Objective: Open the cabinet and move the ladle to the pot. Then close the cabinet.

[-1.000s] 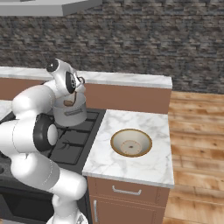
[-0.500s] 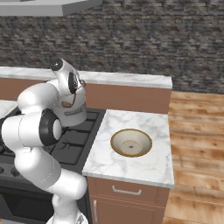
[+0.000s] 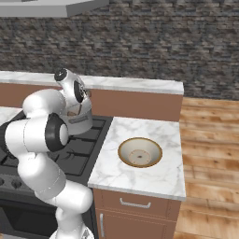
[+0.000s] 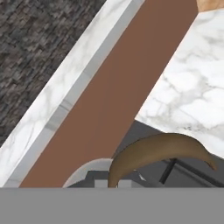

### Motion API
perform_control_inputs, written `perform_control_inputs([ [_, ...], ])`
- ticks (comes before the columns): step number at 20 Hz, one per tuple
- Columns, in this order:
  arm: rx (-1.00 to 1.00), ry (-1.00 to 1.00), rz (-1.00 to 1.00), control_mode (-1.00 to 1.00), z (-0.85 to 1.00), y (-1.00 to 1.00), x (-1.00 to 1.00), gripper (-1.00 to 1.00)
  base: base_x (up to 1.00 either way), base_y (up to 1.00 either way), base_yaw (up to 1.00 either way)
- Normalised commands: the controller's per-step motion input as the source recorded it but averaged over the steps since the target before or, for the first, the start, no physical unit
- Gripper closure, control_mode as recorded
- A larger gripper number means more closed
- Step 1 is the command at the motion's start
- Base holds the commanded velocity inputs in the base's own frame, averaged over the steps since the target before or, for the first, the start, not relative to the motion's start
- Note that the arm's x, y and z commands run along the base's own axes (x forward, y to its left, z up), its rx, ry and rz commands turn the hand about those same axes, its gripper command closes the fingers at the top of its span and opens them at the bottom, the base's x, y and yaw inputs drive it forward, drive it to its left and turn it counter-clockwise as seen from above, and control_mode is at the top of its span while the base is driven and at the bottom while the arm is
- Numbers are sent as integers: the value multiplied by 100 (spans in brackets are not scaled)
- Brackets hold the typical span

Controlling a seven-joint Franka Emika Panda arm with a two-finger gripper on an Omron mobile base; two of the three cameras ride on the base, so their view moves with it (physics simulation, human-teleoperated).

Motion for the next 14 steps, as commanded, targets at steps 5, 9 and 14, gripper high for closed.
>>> perform_control_inputs([
  [5,0,0,-5,-100,-20,0,5,100,0,0,0],
  [9,0,0,-4,-100,-21,1,1,100,0,0,0],
  [14,0,0,-3,-100,-21,1,0,100,0,0,0],
])
